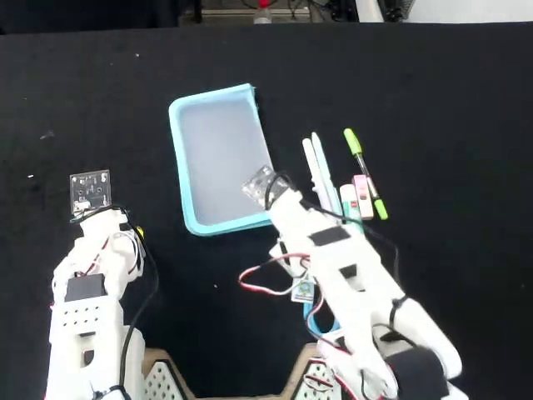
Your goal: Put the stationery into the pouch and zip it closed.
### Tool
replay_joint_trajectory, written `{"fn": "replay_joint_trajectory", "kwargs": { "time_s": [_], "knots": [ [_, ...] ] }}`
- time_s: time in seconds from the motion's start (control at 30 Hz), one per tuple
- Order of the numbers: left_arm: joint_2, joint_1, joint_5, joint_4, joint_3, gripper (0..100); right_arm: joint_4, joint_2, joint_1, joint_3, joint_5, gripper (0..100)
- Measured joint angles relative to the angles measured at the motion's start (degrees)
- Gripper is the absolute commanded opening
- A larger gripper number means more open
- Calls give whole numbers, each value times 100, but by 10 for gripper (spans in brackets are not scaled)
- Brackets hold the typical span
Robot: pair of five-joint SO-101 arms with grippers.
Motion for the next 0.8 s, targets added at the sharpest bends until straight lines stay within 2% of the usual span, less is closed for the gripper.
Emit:
{"fn": "replay_joint_trajectory", "kwargs": {
  "time_s": [0.13, 0.37, 0.5, 0.67, 0.8],
  "knots": [
    [0, 0, 0, 0, 0, 141, 0, 79, 26, -114, 9, 6],
    [0, 0, 0, 0, 0, 141, -501, 79, 246, -123, 0, 11],
    [0, 0, 0, 0, 0, 141, -527, 79, 457, -123, 0, 19],
    [0, 0, 0, 0, 0, 141, 114, 79, 457, -237, 0, 147],
    [0, 0, 0, 0, 0, 141, 413, 79, 457, -334, 0, 155]
  ]
}}
